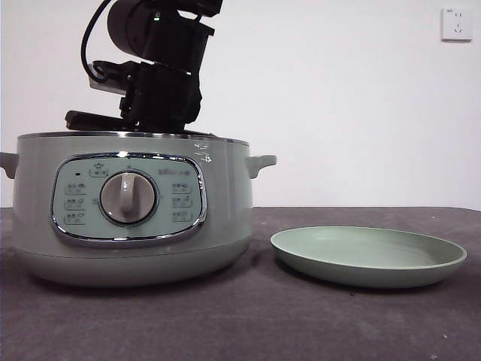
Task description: Take the corn out from the steamer,put the corn on the plate,close the lid
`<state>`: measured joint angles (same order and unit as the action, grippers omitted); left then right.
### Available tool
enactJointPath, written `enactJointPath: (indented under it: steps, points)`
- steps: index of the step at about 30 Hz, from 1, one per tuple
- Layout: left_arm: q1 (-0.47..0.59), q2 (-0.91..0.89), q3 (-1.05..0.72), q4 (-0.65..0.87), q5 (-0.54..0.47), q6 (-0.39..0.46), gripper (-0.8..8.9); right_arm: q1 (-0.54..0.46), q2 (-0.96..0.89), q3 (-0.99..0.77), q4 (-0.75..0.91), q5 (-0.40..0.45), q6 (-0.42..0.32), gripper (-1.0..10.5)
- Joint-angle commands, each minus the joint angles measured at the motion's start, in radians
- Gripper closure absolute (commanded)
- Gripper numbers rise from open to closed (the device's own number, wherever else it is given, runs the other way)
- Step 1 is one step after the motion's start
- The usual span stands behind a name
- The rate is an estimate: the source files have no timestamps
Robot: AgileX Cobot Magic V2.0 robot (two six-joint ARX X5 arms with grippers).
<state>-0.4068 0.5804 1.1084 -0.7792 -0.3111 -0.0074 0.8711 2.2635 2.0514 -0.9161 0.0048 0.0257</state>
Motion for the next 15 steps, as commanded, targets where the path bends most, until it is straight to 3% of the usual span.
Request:
enactJointPath:
  steps: [1,12,15]
  points:
    - [0.0,-0.003,0.013,0.053,-0.004,0.011,8.22,-0.002,-0.062,0.005,-0.022,0.003,-0.025,9.6]
    - [0.0,0.131,0.013,0.083,0.008,0.012,8.22,-0.076,-0.327,0.005,-0.314,0.006,-0.069,9.6]
    - [0.0,0.18,0.013,0.112,0.059,0.012,8.22,-0.117,-0.391,0.005,-0.416,0.006,-0.069,9.6]
